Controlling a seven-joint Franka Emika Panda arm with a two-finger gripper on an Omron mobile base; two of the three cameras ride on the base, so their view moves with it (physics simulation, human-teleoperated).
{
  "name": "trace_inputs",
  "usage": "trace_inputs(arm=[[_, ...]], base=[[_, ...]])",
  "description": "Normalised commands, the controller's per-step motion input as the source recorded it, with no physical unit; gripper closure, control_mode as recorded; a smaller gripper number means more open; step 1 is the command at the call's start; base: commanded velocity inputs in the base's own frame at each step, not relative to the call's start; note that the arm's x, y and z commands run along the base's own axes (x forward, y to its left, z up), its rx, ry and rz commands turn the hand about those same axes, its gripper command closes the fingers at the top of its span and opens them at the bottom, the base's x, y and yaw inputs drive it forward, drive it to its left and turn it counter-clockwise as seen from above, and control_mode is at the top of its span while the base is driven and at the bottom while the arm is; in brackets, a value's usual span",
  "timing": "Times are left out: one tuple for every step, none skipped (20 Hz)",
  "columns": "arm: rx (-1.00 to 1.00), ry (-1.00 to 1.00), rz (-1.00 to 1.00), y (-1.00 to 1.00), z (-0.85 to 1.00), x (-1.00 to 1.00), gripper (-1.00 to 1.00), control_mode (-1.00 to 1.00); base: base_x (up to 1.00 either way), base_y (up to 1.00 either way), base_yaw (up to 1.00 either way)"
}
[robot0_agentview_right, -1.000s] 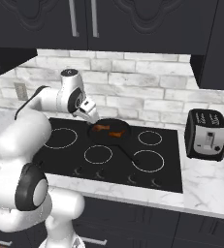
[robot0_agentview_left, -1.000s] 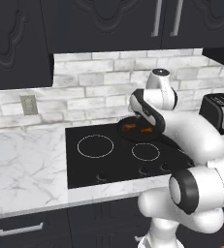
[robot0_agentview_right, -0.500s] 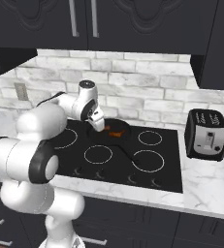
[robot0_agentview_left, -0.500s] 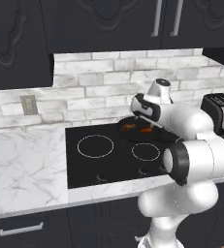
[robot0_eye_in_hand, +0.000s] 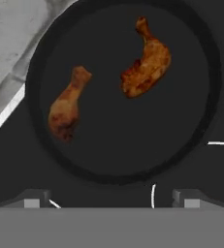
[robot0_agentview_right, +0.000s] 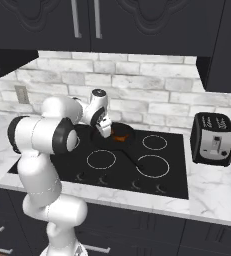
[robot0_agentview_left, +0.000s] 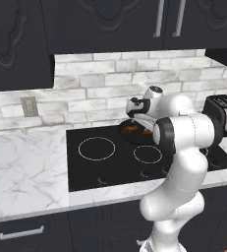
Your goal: Take the chicken drumsticks from the pan and place one on each plate on the dining counter.
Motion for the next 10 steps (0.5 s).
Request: trace_inputs(arm=[[0.04, 0.14, -0.03, 0.0, -0.31, 0.88, -1.0, -1.0], [0.05, 0.13, -0.02, 0.0, -0.27, 0.85, -1.0, -1.0], [0.05, 0.13, -0.02, 0.0, -0.22, 0.83, -1.0, -1.0], [0.04, 0.15, -0.02, 0.0, -0.23, 0.79, -1.0, -1.0], [0.03, 0.15, -0.02, 0.0, -0.27, 0.77, -1.0, -1.0], [0.02, 0.16, -0.01, 0.0, -0.32, 0.79, -1.0, -1.0], [0.03, 0.15, -0.02, 0.0, -0.34, 0.81, -1.0, -1.0], [0.03, 0.14, -0.03, 0.0, -0.39, 0.74, -1.0, -1.0], [0.01, 0.13, -0.03, 0.0, -0.45, 0.63, -1.0, -1.0], [0.0, 0.13, -0.03, 0.0, -0.52, 0.46, -1.0, -1.0]], base=[[0.0, 0.0, 0.0], [0.0, 0.0, 0.0], [0.0, 0.0, 0.0], [0.0, 0.0, 0.0], [0.0, 0.0, 0.0], [0.0, 0.0, 0.0], [0.0, 0.0, 0.0], [0.0, 0.0, 0.0], [0.0, 0.0, 0.0], [0.0, 0.0, 0.0]])
